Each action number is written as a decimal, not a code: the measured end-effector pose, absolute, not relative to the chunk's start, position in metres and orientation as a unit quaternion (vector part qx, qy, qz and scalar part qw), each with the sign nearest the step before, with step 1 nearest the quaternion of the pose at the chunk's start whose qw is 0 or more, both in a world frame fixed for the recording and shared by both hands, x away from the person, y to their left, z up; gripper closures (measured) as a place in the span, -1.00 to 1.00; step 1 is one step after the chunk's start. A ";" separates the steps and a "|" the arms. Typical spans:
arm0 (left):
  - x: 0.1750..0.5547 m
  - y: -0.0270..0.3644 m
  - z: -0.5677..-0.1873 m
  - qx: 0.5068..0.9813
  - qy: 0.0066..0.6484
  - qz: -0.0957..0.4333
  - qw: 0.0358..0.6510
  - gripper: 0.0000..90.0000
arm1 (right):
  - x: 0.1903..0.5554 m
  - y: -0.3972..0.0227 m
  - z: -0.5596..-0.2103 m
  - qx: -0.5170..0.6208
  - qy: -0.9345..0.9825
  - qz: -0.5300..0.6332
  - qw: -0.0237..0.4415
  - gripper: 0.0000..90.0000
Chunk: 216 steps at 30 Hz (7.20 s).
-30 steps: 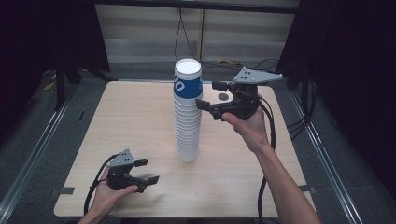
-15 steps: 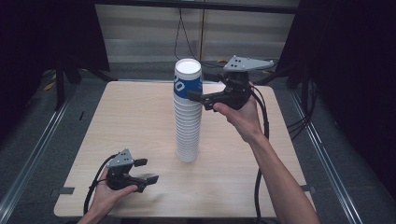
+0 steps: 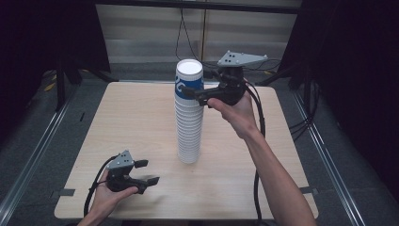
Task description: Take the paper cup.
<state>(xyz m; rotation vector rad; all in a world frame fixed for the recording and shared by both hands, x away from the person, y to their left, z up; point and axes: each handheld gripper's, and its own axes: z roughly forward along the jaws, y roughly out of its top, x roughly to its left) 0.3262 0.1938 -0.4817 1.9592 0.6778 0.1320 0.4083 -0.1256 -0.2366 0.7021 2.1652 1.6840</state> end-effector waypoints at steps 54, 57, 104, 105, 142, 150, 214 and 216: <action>0.328 0.192 -0.483 0.814 0.282 0.054 0.505 -0.56 | 0.408 -0.127 -0.215 0.234 0.721 0.629 0.172 -0.42; 0.328 0.194 -0.483 0.813 0.285 0.055 0.505 -0.56 | 0.407 -0.126 -0.213 0.235 0.717 0.634 0.172 -0.42; 0.330 0.193 -0.484 0.816 0.286 0.054 0.499 -0.56 | 0.386 -0.169 -0.197 0.258 0.657 0.681 0.194 -0.39; 0.330 0.193 -0.484 0.818 0.285 0.055 0.497 -0.56 | 0.385 -0.171 -0.198 0.260 0.658 0.679 0.196 -0.39; 0.329 0.184 -0.471 0.790 0.287 0.042 0.540 -0.58 | 0.360 -0.216 -0.280 0.317 0.710 0.604 0.173 -0.39; 0.331 0.182 -0.463 0.789 0.278 0.047 0.545 -0.59 | 0.354 -0.210 -0.304 0.316 0.723 0.596 0.152 -0.38; 0.330 0.112 -0.436 0.800 0.181 0.022 0.572 -0.65 | 0.332 -0.162 -0.406 0.269 0.751 0.602 0.024 -0.38; 0.329 0.112 -0.437 0.802 0.177 0.020 0.570 -0.65 | 0.331 -0.161 -0.407 0.269 0.752 0.601 0.022 -0.38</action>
